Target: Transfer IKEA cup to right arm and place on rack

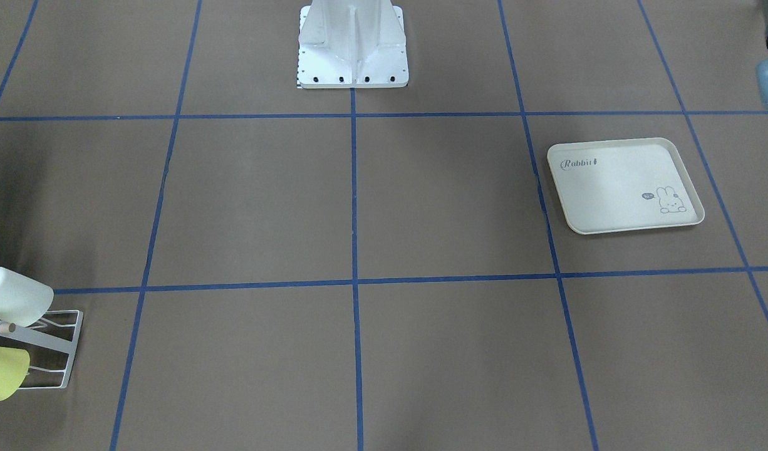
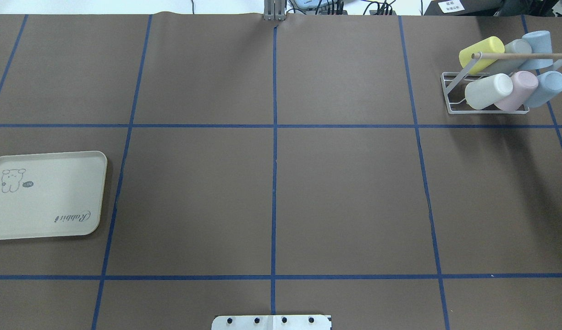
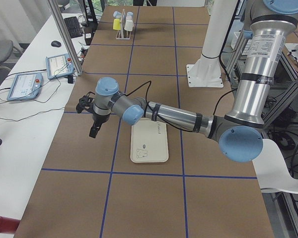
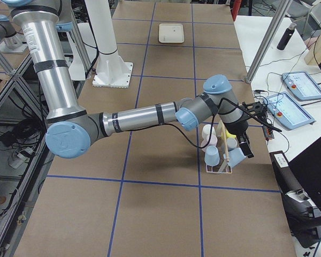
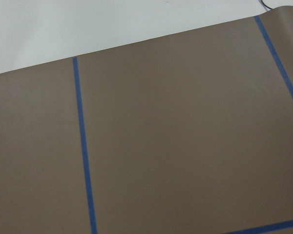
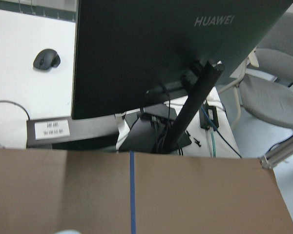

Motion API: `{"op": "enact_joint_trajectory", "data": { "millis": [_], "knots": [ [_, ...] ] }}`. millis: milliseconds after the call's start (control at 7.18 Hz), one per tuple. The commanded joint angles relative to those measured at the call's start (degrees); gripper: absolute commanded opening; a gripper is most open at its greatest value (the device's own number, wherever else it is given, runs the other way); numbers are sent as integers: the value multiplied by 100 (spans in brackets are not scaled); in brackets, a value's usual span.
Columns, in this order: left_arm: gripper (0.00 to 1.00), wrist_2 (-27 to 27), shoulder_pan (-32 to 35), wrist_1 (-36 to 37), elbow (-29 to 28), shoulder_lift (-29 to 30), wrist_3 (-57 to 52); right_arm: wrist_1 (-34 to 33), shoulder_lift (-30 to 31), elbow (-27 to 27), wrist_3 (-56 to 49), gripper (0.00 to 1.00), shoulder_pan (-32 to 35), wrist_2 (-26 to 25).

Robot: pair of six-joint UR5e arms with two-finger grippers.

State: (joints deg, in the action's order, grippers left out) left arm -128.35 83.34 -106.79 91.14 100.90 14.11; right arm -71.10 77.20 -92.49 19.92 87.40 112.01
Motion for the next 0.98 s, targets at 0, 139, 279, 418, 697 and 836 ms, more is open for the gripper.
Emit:
{"op": "enact_joint_trajectory", "data": {
  "millis": [0, 139, 279, 418, 697, 836],
  "knots": [
    [99, -322, 393, 1559, -26, 52, -1133, -2100, 401, -1083, -1215, 100, 93, 880],
    [99, -331, 411, 1982, 8, 87, -1269, -2597, 436, -1208, -1558, 100, 93, 1354],
    [99, -340, 428, 2343, 26, 209, -1262, -2680, 549, -1227, -1935, 100, 93, 1402],
    [99, -462, 429, 2556, 70, 228, -1218, -2794, 550, -1158, -2305, 100, 32, 1411],
    [99, -832, 420, 2672, 79, 219, -939, -3251, 463, -1201, -2493, 100, -318, 1429],
    [99, -788, 420, 2602, 140, 150, -919, -3253, 497, -1192, -2493, 100, -372, 1551]
  ]
}}
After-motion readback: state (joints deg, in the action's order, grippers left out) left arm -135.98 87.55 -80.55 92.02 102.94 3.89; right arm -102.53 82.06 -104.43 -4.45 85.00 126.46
